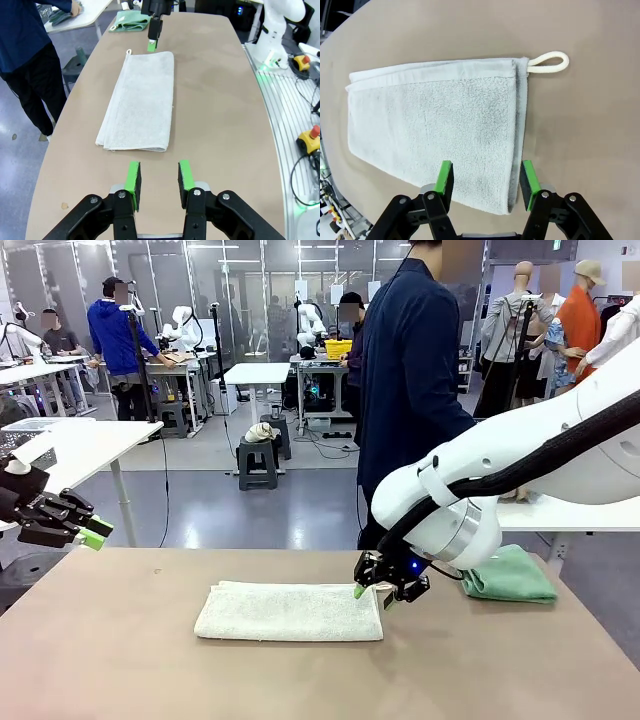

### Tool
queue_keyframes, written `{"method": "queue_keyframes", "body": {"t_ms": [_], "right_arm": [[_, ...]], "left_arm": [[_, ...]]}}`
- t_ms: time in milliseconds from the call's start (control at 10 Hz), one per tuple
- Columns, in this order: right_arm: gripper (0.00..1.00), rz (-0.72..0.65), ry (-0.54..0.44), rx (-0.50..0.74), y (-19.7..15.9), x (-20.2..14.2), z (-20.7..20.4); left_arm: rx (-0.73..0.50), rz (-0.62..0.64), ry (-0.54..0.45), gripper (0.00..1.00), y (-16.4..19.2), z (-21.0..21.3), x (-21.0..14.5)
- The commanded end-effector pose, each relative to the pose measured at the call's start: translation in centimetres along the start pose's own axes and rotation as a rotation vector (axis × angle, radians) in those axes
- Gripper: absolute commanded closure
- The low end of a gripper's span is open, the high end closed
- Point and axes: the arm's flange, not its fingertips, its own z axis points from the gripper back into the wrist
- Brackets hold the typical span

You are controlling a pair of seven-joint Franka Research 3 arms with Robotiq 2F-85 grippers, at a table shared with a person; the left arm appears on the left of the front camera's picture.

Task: Fold the towels and place them in the basket.
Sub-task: When a person lays out a Towel with hook on the table, fold it in half twice.

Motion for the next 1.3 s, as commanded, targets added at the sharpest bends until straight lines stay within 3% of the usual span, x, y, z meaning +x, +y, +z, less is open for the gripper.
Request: {"method": "queue_keyframes", "body": {"t_ms": [0, 300, 500, 600, 1200], "right_arm": [[0.33, -0.020, -0.019, -0.062, 0.9, 0.3, -0.8], [0.33, -0.028, -0.025, -0.086, 1.2, 0.3, -1.8], [0.40, -0.029, -0.027, -0.091, 1.5, 0.3, -2.2], [0.57, -0.034, -0.032, -0.095, 1.5, 0.3, -2.4], [0.57, -0.036, -0.052, -0.167, 1.7, 0.0, -2.7]], "left_arm": [[0.000, -0.007, -0.011, 0.59, -0.1, 0.0, 0.0], [0.000, -0.007, -0.011, 0.59, -0.1, 0.0, 0.0], [0.000, -0.007, -0.011, 0.59, -0.1, 0.0, 0.0], [0.000, -0.007, -0.011, 0.59, -0.1, 0.0, 0.0], [0.000, -0.007, -0.011, 0.59, -0.1, 0.0, 0.0]]}}
